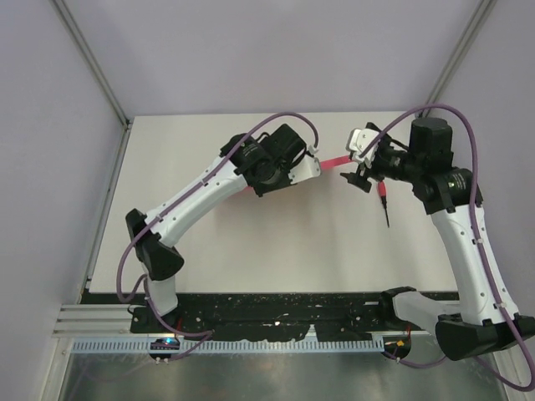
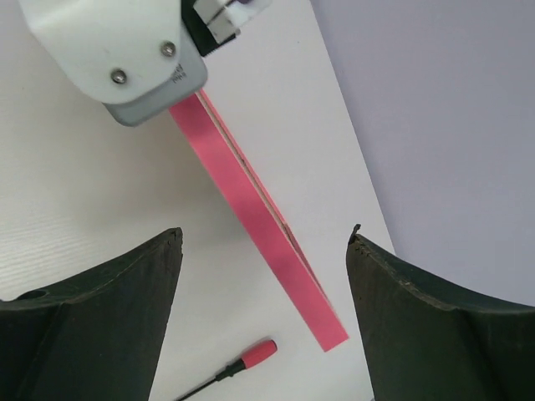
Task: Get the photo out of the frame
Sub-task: Turn over the photo frame at the center of the board.
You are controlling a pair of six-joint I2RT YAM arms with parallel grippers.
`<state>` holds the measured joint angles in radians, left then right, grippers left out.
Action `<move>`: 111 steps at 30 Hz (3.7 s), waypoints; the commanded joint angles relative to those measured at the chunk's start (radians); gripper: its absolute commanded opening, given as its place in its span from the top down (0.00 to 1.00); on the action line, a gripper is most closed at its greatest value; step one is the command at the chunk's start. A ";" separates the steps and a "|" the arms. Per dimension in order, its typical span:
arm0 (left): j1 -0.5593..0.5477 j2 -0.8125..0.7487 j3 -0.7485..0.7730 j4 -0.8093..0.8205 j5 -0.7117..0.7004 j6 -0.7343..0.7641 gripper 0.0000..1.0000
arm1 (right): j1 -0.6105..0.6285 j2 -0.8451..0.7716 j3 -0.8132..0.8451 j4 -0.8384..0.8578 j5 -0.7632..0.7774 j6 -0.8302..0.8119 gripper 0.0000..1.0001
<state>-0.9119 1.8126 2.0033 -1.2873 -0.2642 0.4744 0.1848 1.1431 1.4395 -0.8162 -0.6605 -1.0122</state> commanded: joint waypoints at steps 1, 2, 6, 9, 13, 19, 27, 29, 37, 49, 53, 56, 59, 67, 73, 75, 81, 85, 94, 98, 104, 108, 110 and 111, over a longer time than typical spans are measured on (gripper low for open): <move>-0.010 0.059 0.188 -0.133 0.183 -0.069 1.00 | -0.019 -0.077 -0.042 0.106 -0.031 0.236 0.17; -0.010 0.073 0.224 -0.145 0.192 -0.080 1.00 | -0.024 -0.098 -0.048 0.114 -0.033 0.269 0.17; -0.007 0.117 0.308 -0.158 0.198 -0.115 1.00 | -0.034 -0.151 -0.073 0.130 -0.025 0.345 0.17; 0.008 0.119 0.322 -0.145 0.200 -0.149 1.00 | -0.041 -0.190 -0.100 0.152 -0.014 0.382 0.14; 0.037 0.129 0.363 -0.155 0.224 -0.216 1.00 | -0.048 -0.203 -0.122 0.181 0.008 0.440 0.12; 0.082 0.099 0.347 -0.142 0.246 -0.257 1.00 | -0.054 -0.171 -0.129 0.213 0.055 0.537 0.12; 0.154 0.073 0.350 -0.153 0.322 -0.284 1.00 | -0.056 -0.125 -0.188 0.236 0.090 0.586 0.12; 0.180 0.074 0.353 -0.153 0.358 -0.296 1.00 | -0.058 -0.120 -0.203 0.242 0.093 0.596 0.12; 0.306 0.099 0.411 -0.147 0.457 -0.350 1.00 | -0.065 -0.108 -0.221 0.249 0.098 0.615 0.12; 0.514 0.159 0.427 -0.119 0.600 -0.416 1.00 | -0.071 -0.026 -0.298 0.295 0.075 0.670 0.14; 0.608 0.142 0.342 -0.038 0.684 -0.468 1.00 | -0.071 -0.014 -0.301 0.295 0.081 0.672 0.15; 0.685 0.110 0.247 0.052 0.735 -0.519 1.00 | -0.071 -0.006 -0.300 0.296 0.078 0.675 0.15; 0.741 0.079 0.154 0.149 0.775 -0.568 1.00 | -0.070 -0.003 -0.298 0.296 0.073 0.679 0.16; 0.835 -0.048 -0.223 0.503 0.858 -0.723 1.00 | -0.070 -0.002 -0.304 0.296 0.071 0.679 0.16; 0.861 -0.101 -0.509 0.765 0.908 -0.824 1.00 | -0.073 -0.003 -0.317 0.298 0.076 0.675 0.16; 0.864 -0.102 -0.573 0.830 0.912 -0.849 1.00 | -0.073 -0.002 -0.321 0.299 0.076 0.673 0.16; 0.864 -0.069 -0.696 0.944 0.913 -0.895 1.00 | -0.073 -0.003 -0.335 0.299 0.075 0.667 0.17; 0.864 -0.024 -0.750 0.983 0.919 -0.910 1.00 | -0.073 0.001 -0.353 0.305 0.078 0.659 0.17; 0.829 0.010 -0.853 1.048 0.867 -0.924 1.00 | -0.082 0.061 -0.421 0.376 0.128 0.652 0.17; 0.789 0.013 -0.874 1.062 0.836 -0.933 1.00 | -0.094 0.081 -0.442 0.423 0.130 0.661 0.17; 0.728 0.042 -0.870 1.074 0.800 -0.942 1.00 | -0.114 0.086 -0.498 0.477 0.131 0.661 0.17; 0.690 0.068 -0.862 1.085 0.778 -0.959 1.00 | -0.120 0.093 -0.531 0.517 0.145 0.678 0.17; 0.674 0.074 -0.862 1.091 0.766 -0.968 1.00 | -0.120 0.098 -0.544 0.538 0.167 0.684 0.17; 0.670 0.073 -0.864 1.094 0.760 -0.971 1.00 | -0.120 0.102 -0.545 0.542 0.182 0.684 0.17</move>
<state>-0.2096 1.8706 1.1309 -0.2176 0.5995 -0.5270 0.0692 1.2331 0.9058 -0.3611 -0.5179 -0.3481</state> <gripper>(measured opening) 0.353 0.832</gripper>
